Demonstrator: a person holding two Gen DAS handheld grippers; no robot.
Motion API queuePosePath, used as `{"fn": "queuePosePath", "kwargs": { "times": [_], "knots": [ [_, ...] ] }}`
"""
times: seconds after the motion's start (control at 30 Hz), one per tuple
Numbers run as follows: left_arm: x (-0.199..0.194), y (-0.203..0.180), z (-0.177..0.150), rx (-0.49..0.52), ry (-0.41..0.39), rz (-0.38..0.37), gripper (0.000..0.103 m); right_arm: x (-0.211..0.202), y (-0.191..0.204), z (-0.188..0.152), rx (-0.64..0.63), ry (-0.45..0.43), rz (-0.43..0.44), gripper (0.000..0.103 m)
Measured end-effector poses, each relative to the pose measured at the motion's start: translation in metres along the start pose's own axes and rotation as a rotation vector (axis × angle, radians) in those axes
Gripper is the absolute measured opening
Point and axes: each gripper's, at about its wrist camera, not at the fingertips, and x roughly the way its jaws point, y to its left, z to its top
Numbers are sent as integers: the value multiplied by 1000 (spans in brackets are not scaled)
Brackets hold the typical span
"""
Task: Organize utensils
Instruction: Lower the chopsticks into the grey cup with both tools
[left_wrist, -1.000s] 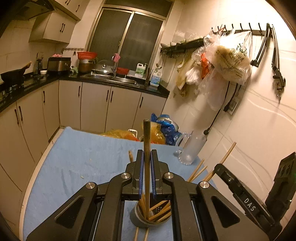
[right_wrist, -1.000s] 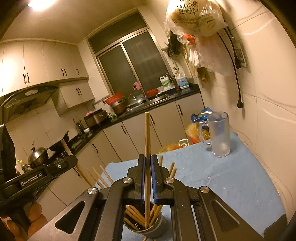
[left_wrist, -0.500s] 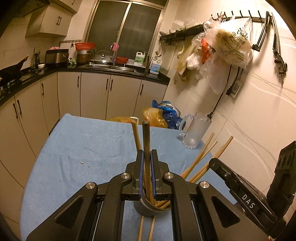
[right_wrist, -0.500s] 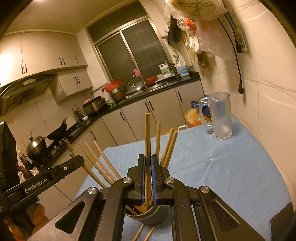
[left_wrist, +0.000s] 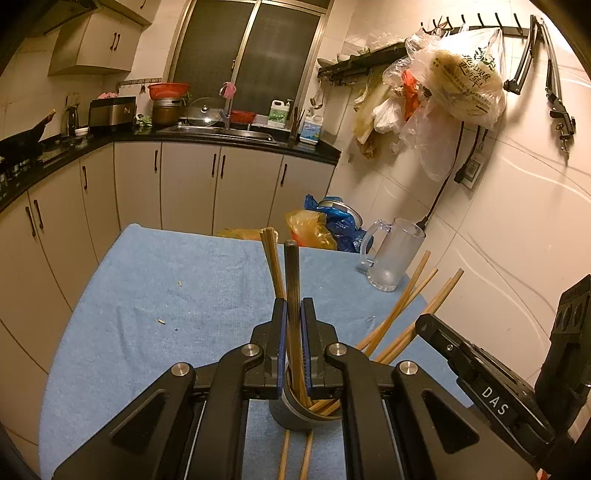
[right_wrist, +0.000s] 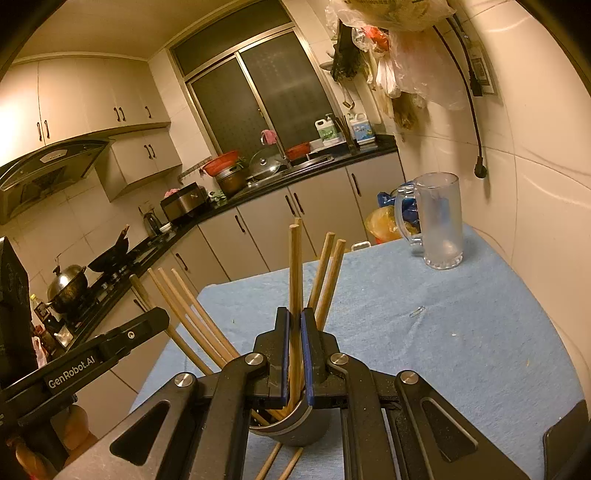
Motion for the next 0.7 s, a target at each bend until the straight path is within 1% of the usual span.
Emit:
{"fn": "queuePosePath", "kwargs": {
  "times": [0.43,0.5,0.57,0.63,0.7],
  "knots": [
    [1,-2,1,7,0,21,8,-12,-3,1,23,-22,15,7],
    [-1,-2,0,8,-1,26,11,-15,-2,1,27,-22,17,8],
    [-4,-2,0,9,-6,31,20,-18,-2,1,32,-22,19,8],
    [-7,-2,0,10,-13,39,25,-21,-2,1,34,-22,19,11],
    [-9,-3,-1,13,-17,42,27,-24,-2,0,37,-25,19,13]
  ]
}}
